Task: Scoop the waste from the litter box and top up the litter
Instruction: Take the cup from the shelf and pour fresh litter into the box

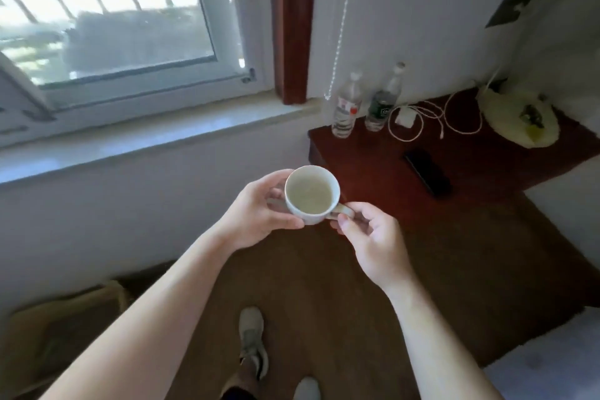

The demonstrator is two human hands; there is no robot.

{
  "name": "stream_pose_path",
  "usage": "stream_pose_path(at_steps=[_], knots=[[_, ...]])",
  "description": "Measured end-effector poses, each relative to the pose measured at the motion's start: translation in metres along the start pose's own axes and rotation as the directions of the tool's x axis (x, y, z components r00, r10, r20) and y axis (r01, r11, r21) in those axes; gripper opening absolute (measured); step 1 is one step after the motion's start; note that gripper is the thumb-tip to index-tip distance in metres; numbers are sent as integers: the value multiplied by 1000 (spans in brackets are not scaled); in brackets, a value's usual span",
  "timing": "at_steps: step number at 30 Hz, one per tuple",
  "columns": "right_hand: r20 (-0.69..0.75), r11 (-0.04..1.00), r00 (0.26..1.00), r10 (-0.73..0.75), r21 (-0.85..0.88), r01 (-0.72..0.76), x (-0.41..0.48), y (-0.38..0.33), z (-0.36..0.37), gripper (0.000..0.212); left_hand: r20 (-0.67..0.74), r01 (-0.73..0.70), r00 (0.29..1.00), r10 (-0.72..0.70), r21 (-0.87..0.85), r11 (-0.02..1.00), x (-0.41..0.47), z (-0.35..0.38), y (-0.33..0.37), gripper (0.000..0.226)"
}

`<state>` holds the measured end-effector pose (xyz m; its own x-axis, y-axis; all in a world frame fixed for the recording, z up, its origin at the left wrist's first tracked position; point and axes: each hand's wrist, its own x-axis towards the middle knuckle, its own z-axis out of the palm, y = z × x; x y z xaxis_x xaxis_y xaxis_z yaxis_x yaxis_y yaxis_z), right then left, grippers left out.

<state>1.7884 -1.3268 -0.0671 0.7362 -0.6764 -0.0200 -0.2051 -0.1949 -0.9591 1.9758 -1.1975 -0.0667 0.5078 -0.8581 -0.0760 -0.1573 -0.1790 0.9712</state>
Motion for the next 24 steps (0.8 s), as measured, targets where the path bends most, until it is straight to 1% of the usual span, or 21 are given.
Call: stream_pose_path(at_steps=[3,6,12,18,24], knots=[[162,999,987,-23,31,18,-23,-19,38,12,-136,49,989,-56,-54,997,-66,-29,-7,75],[315,999,948,-37,47,24,-44,-36,83,13,-247,79,963,-111,-134,988,-132,-58,-18,73],[536,996,840,-86,54,67,-81,-67,198,12,-472,90,862,-183,-212,973,-254,-126,-45,74],[665,997,743,-74,75,31,-115,-76,314,11,-605,101,758,-243,-260,960,-346,-191,-87,74],[735,997,675,-69,68,28,-110,-58,396,11,-666,149,686,-293,-266,952,-375,-237,-141,75]])
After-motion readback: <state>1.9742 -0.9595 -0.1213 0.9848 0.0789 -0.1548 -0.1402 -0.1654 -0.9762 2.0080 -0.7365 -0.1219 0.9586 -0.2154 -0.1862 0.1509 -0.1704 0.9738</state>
